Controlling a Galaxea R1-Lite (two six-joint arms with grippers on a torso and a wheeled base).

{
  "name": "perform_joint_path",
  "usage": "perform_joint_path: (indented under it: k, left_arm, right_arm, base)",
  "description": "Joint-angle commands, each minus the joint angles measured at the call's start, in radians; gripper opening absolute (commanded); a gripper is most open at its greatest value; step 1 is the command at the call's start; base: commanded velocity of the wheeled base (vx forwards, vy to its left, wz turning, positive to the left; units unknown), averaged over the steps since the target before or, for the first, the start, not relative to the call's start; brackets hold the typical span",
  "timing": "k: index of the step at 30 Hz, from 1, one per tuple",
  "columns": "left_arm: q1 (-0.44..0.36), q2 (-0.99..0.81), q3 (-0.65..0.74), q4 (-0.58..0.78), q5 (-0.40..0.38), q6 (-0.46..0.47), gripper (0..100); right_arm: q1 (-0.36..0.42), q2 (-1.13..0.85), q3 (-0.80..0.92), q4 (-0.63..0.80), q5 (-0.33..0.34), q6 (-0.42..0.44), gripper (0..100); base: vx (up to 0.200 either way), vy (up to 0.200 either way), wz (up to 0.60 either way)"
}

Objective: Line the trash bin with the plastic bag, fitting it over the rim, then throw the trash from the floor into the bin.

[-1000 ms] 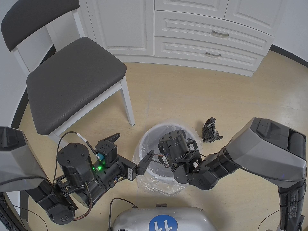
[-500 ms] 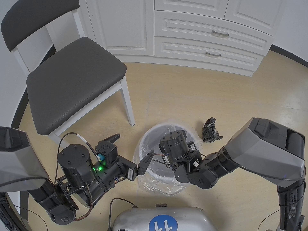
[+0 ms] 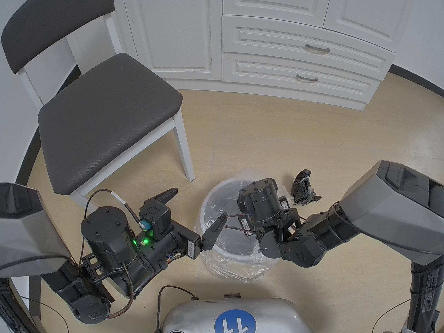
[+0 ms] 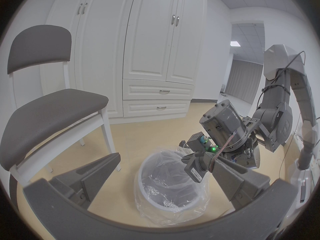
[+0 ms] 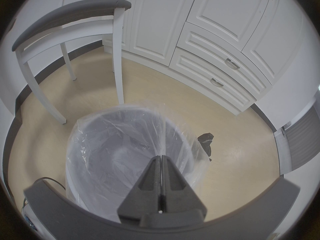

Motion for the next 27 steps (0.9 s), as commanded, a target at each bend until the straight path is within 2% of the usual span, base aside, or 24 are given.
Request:
perform_joint_path:
  k: [1,2,6,15,27]
  left_arm:
    - [0.156,-0.011,-0.005,0.017,0.238,-0.032,100]
    - [0.110,-0.010,-0.026,0.017,0.215,-0.095,100]
    - [0.026,0.015,-0.083,0.019,0.215,-0.194,100]
    - [-0.077,0.027,-0.110,0.017,0.210,-0.283,100]
    - [-0.207,0.101,-0.080,0.017,0.192,-0.320,100]
  right_arm:
    - [0.002,0.008,-0.004,-0.012,0.001,0.001,0]
    - [0.008,0.025,-0.011,-0.012,0.001,0.001,0]
    - [0.022,0.049,-0.011,-0.049,0.003,-0.004,0]
    - [0.036,0.081,-0.015,-0.079,0.006,-0.010,0]
    - [0.046,0.127,-0.069,-0.084,0.006,-0.002,0]
  base:
    - [0.000,0.000,0.00]
    - [0.000,0.000,0.00]
    - [0.000,0.000,0.00]
    - [0.000,0.000,0.00]
    - [0.000,0.000,0.00]
